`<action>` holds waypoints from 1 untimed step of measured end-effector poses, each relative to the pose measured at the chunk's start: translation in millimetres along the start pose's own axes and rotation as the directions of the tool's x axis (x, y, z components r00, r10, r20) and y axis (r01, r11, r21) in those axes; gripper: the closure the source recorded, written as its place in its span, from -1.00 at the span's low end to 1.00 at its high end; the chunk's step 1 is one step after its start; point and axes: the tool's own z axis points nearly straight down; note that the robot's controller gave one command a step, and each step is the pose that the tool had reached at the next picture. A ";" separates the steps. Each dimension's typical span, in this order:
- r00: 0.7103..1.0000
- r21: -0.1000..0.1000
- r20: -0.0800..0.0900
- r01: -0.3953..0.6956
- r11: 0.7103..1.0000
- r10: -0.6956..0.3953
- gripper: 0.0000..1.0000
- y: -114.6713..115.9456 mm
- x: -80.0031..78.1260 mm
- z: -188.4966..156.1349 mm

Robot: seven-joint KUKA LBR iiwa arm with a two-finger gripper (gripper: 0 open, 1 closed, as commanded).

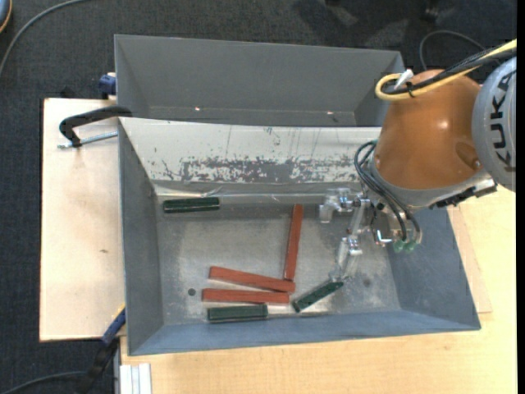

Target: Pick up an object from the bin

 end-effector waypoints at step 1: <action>1.000 -0.001 0.003 -0.021 1.000 0.021 -1.00 34.2 -18.6 139.9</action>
Offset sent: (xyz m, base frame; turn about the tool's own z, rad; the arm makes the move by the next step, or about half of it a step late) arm 0.0180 0.0325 -0.1378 0.0228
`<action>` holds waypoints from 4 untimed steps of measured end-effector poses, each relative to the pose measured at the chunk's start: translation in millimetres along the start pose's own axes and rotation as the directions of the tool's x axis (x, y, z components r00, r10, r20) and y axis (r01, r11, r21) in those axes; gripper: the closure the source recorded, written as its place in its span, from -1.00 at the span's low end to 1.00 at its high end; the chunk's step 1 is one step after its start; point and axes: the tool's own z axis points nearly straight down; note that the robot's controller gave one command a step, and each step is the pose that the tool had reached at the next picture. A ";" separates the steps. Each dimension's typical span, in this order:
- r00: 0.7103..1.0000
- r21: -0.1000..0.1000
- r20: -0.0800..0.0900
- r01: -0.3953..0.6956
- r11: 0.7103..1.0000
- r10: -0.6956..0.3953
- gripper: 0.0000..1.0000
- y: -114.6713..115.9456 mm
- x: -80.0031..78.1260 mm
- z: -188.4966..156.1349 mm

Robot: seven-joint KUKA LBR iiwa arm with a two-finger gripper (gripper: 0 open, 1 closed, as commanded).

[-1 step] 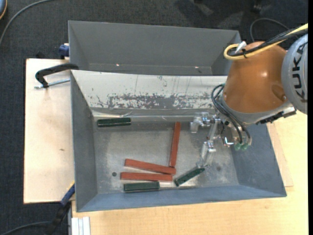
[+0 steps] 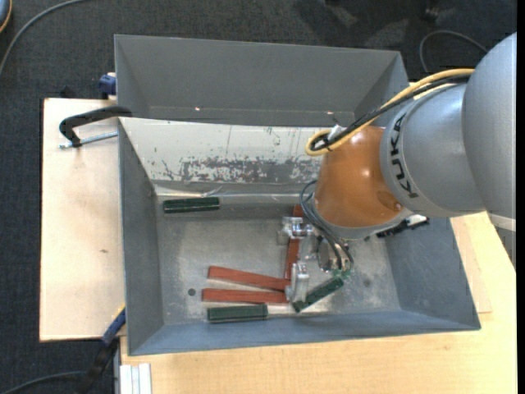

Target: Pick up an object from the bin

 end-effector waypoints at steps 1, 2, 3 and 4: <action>1.000 0.002 0.005 0.029 1.000 -0.029 -1.00 -41.6 -1.2 -3.4; 0.999 0.001 0.005 0.031 1.000 -0.031 1.00 -39.1 -1.1 -3.1; 0.998 0.000 0.017 0.052 0.999 -0.052 1.00 -15.5 14.8 -124.2; 0.923 0.008 0.015 0.384 0.923 -0.384 1.00 -47.0 14.8 -199.4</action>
Offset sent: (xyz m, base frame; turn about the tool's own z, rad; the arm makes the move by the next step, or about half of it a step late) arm -0.0007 -0.0398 0.0022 -0.0321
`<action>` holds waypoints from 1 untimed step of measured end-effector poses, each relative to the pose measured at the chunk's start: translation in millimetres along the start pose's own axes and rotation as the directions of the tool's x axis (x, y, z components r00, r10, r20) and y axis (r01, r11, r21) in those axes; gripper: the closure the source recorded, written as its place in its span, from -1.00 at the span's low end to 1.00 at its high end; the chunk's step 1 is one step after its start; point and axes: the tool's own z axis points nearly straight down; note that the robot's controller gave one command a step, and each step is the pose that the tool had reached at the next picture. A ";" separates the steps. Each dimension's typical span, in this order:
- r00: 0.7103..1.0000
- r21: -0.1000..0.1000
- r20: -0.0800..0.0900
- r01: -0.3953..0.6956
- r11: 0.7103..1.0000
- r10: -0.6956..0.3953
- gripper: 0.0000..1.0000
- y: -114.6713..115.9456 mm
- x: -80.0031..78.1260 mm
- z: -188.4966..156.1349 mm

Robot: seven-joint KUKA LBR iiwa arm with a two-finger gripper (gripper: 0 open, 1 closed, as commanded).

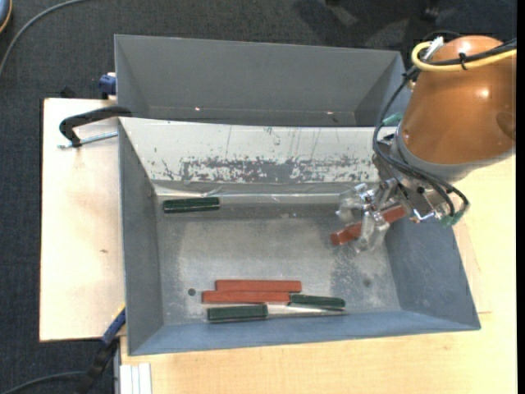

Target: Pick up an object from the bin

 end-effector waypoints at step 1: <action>1.000 -0.003 -0.004 0.000 1.000 0.000 -1.00 1.3 0.4 2.1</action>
Offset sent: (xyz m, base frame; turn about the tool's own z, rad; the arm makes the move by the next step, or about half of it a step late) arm 0.0000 0.0000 0.0000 0.0000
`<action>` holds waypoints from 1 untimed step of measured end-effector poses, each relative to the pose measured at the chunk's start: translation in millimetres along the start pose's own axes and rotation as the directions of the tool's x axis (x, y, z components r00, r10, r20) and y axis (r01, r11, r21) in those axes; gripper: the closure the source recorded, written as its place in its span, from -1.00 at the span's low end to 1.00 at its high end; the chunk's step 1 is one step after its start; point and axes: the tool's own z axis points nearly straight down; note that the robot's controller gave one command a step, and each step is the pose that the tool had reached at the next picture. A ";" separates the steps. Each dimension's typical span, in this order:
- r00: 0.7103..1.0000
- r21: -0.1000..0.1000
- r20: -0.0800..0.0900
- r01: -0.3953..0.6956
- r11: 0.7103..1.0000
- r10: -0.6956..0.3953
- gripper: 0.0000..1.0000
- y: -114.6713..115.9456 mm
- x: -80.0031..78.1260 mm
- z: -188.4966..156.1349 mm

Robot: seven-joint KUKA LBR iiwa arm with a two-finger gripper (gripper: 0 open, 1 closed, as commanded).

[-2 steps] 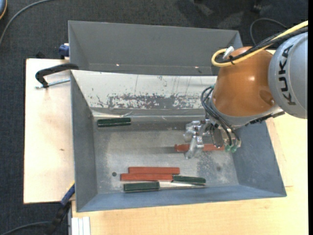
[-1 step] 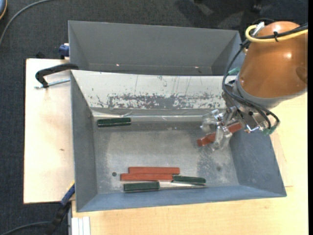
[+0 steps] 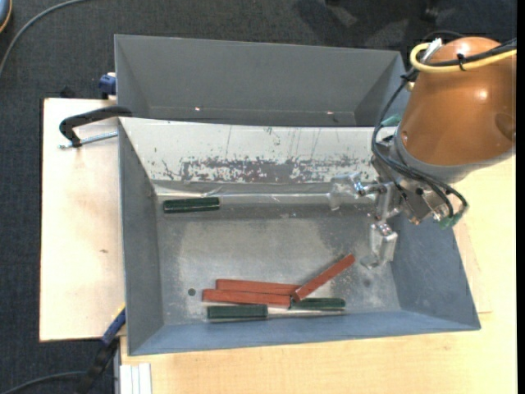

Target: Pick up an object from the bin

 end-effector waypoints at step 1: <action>0.911 -0.008 -0.008 0.413 0.911 -0.413 -1.00 -18.9 5.7 152.4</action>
Offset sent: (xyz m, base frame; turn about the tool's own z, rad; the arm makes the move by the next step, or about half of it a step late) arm 0.0033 -0.0203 -0.1506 -0.4271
